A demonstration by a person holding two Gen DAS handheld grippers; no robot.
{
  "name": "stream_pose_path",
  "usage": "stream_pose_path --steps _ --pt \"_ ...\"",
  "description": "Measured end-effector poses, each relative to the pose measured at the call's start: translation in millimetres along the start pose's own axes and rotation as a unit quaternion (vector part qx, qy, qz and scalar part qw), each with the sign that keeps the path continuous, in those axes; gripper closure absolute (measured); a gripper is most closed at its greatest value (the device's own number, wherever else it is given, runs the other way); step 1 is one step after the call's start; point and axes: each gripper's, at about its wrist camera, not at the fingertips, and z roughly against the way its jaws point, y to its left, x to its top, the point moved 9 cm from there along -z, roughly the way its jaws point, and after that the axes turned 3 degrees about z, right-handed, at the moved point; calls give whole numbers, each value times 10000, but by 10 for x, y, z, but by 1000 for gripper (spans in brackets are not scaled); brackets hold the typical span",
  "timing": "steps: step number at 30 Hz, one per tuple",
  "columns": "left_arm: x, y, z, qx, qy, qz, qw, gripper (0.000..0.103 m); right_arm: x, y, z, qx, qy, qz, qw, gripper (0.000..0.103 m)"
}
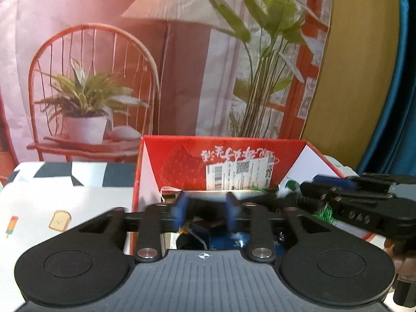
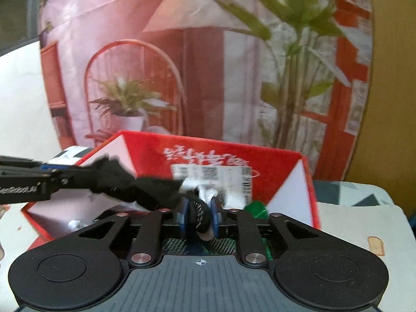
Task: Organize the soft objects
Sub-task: 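Open both grippers to drop the gloves into the box, then move both grippers down to the white packet on the grey towel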
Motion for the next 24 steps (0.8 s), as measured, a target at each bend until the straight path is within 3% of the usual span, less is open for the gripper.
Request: stream_pose_path --steps 1,8,15,24 --pt "15 11 32 10 -91 -20 10000 48 15 -29 44 -90 -158 -31 9998 80" --pt "17 144 438 -4 -511 213 9985 47 52 -33 374 -128 -767 96 9969 79" --pt "-337 243 996 82 -752 372 9964 48 -82 190 804 68 -1149 353 9927 79" --pt "-1133 445 1138 263 -169 1150 9929 49 -497 376 1292 173 -1383 77 9902 79"
